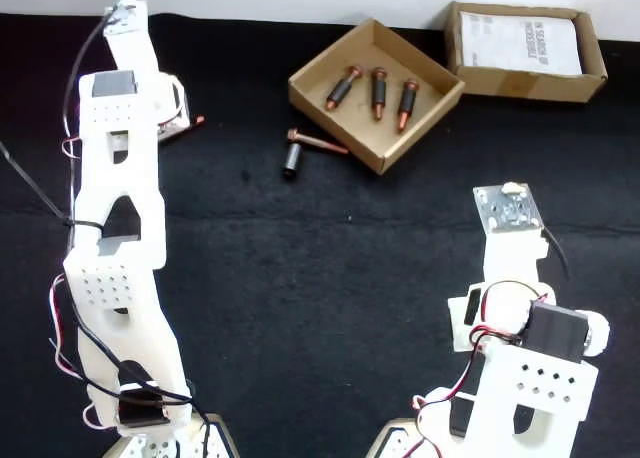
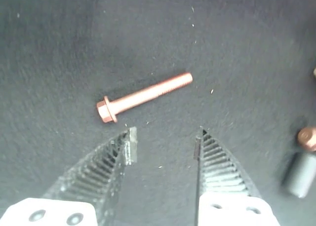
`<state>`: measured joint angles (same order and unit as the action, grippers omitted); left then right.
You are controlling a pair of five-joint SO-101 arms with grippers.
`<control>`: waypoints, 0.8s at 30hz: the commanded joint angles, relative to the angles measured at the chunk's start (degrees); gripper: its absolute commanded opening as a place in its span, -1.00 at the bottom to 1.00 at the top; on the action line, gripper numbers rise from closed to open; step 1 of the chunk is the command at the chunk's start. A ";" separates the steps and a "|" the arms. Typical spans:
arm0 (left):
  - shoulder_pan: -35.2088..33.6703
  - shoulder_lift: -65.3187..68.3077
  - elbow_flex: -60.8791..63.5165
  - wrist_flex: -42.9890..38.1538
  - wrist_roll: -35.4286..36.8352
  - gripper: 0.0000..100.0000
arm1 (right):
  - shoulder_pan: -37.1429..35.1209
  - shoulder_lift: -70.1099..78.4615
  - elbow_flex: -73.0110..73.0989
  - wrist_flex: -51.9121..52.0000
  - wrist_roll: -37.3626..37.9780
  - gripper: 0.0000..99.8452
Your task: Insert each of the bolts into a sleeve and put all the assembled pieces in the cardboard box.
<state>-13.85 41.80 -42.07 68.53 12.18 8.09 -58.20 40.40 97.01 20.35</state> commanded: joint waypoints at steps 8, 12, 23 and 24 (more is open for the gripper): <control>-0.75 -1.63 -1.80 -3.08 -18.02 -0.59 | -0.48 -0.66 -1.01 0.31 -0.18 -0.99; -0.48 2.59 -1.80 -8.26 -28.57 -0.59 | -0.48 -0.66 -1.01 0.48 -0.18 -0.99; 1.19 8.75 -1.80 -13.80 -55.47 -0.59 | -0.22 -0.66 -3.21 2.68 0.53 -0.99; 1.36 8.84 -1.80 -13.80 -56.97 -0.59 | -0.22 -0.57 -3.47 2.68 0.53 -0.99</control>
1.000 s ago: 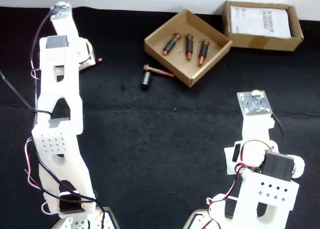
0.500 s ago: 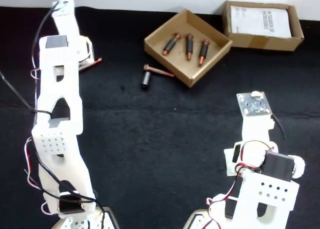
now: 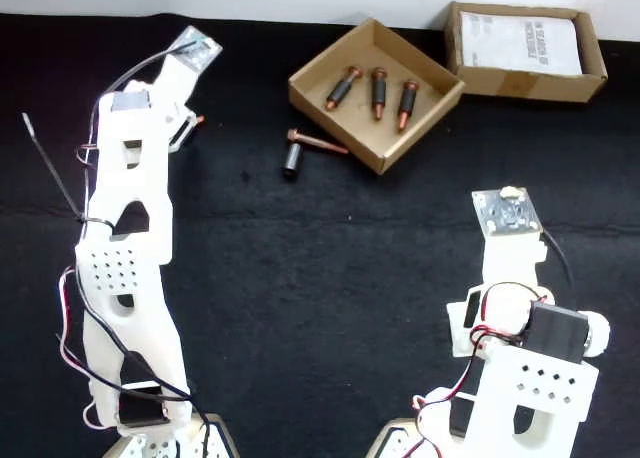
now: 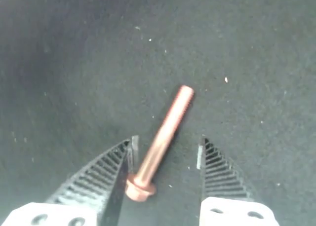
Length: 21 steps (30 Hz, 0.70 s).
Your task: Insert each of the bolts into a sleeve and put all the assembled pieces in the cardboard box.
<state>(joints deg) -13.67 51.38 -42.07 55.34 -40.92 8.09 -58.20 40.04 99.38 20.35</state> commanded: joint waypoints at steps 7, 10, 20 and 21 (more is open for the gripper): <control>1.27 -0.66 -1.80 -0.62 -10.81 -0.59 | -0.22 -0.57 -3.38 0.31 0.35 -0.99; 1.19 -0.92 -1.71 -0.26 -8.88 -0.59 | -0.22 -0.57 -3.38 0.31 0.35 -0.99; 1.54 -5.76 -4.09 6.59 45.27 -0.59 | -0.31 -0.48 -2.86 0.13 0.35 -0.99; 1.54 -6.20 -4.26 8.35 51.08 -0.59 | -0.40 -0.48 -2.86 0.04 0.35 -0.99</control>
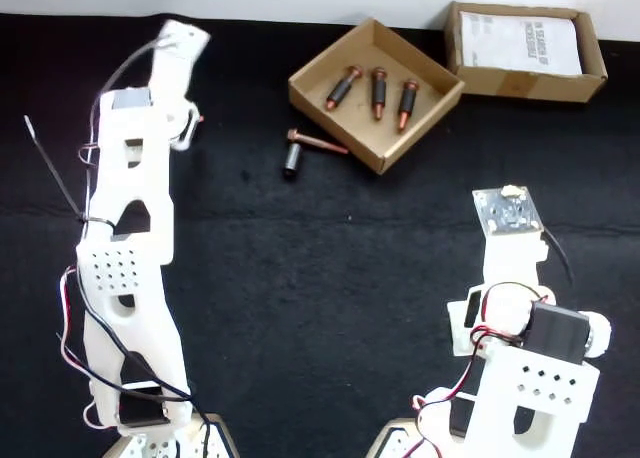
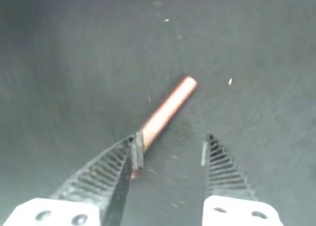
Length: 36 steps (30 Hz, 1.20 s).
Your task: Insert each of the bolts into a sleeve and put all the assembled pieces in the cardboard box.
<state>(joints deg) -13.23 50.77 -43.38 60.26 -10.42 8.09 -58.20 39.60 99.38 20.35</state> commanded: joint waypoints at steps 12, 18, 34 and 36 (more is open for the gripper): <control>4.97 -5.76 -3.82 7.12 62.95 -0.59 | -0.40 3.30 -3.03 1.01 0.26 -0.99; 4.00 -5.67 -4.00 3.96 80.18 -0.59 | -0.40 3.30 -3.03 1.45 0.26 -0.99; -4.00 2.77 -4.26 1.32 94.95 -0.59 | -0.48 3.82 -2.95 1.10 0.26 -0.99; -4.44 3.12 -4.26 1.58 94.95 -0.59 | -0.48 3.82 -2.86 1.01 0.26 -0.99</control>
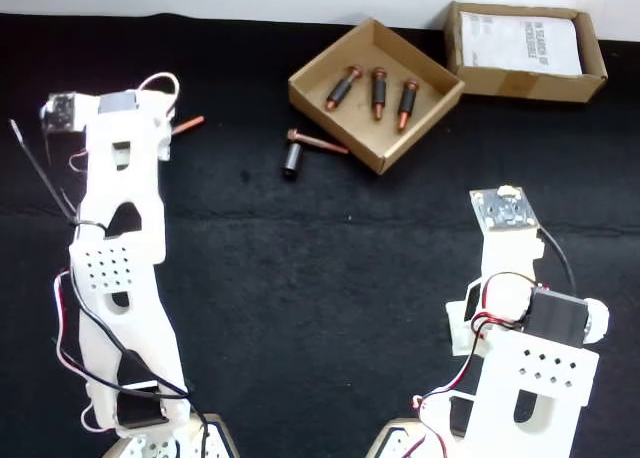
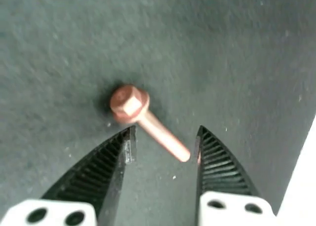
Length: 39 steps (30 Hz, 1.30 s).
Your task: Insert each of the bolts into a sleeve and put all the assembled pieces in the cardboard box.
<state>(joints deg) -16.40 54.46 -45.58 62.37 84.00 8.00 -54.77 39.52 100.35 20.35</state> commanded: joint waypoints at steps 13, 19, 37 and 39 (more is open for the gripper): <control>-2.59 6.37 -2.68 -7.47 0.26 -0.69 | -0.40 0.40 -2.86 0.57 0.26 -0.99; -2.33 7.69 -4.70 -7.56 -3.16 -0.99 | -0.40 0.40 -2.86 0.48 0.26 -0.99; 1.54 8.04 -35.12 16.00 -22.59 -0.98 | -0.22 -0.13 -4.09 -0.75 0.53 -0.99; 1.54 8.13 -39.96 18.90 -26.02 -0.98 | -0.22 -0.13 -5.58 -0.75 0.53 -0.99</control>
<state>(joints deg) -16.04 63.69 -76.97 77.67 61.76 8.00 -54.77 38.11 100.09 20.35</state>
